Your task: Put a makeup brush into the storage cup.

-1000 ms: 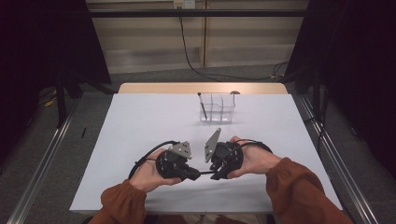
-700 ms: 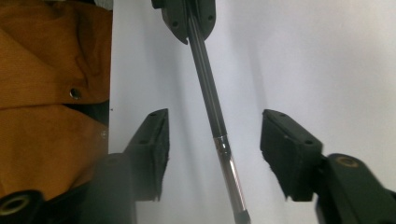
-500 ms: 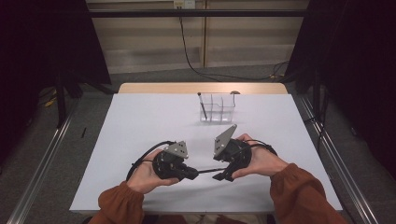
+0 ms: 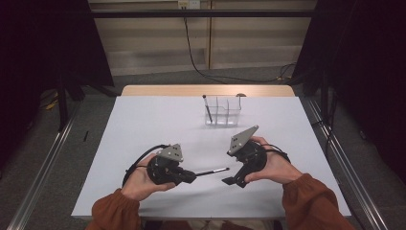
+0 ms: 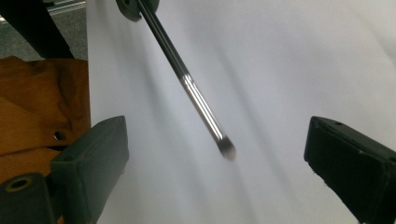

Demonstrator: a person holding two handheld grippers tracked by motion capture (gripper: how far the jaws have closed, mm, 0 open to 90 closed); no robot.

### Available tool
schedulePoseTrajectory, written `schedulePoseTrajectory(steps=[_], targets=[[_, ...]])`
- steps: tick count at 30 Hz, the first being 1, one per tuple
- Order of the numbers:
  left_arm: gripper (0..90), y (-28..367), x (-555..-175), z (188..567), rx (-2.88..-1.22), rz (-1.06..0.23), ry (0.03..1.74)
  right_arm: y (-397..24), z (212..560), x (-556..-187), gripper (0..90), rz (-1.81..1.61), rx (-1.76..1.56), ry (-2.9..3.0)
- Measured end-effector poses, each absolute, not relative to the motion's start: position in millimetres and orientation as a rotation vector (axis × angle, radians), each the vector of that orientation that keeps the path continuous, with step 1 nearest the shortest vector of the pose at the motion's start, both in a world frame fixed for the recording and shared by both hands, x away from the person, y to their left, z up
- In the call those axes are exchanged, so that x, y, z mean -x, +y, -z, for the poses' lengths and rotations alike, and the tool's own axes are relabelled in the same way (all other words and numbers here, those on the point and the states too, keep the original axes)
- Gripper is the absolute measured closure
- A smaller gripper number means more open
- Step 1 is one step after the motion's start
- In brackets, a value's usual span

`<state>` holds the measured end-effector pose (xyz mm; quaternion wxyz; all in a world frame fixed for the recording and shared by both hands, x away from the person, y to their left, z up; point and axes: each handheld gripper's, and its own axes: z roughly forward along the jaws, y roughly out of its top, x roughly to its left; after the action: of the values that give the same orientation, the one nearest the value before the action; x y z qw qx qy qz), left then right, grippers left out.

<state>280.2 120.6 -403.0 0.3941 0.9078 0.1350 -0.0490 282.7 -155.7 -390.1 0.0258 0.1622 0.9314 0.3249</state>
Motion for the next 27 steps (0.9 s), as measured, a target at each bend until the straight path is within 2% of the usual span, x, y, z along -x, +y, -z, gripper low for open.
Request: schedulePoseTrajectory(steps=[6, 27], targets=[[83.7, 129.3, -277.9, 404.5, -2.274, 0.094, 0.364, -165.0, 389.7, -277.4, 2.7, -1.030, -0.534, 2.834], [83.8, 161.2, -272.6, 413.1, -2.189, 0.058, 0.468, -189.2, 404.5, -263.1, 3.8, -1.165, -0.698, 2.746]])
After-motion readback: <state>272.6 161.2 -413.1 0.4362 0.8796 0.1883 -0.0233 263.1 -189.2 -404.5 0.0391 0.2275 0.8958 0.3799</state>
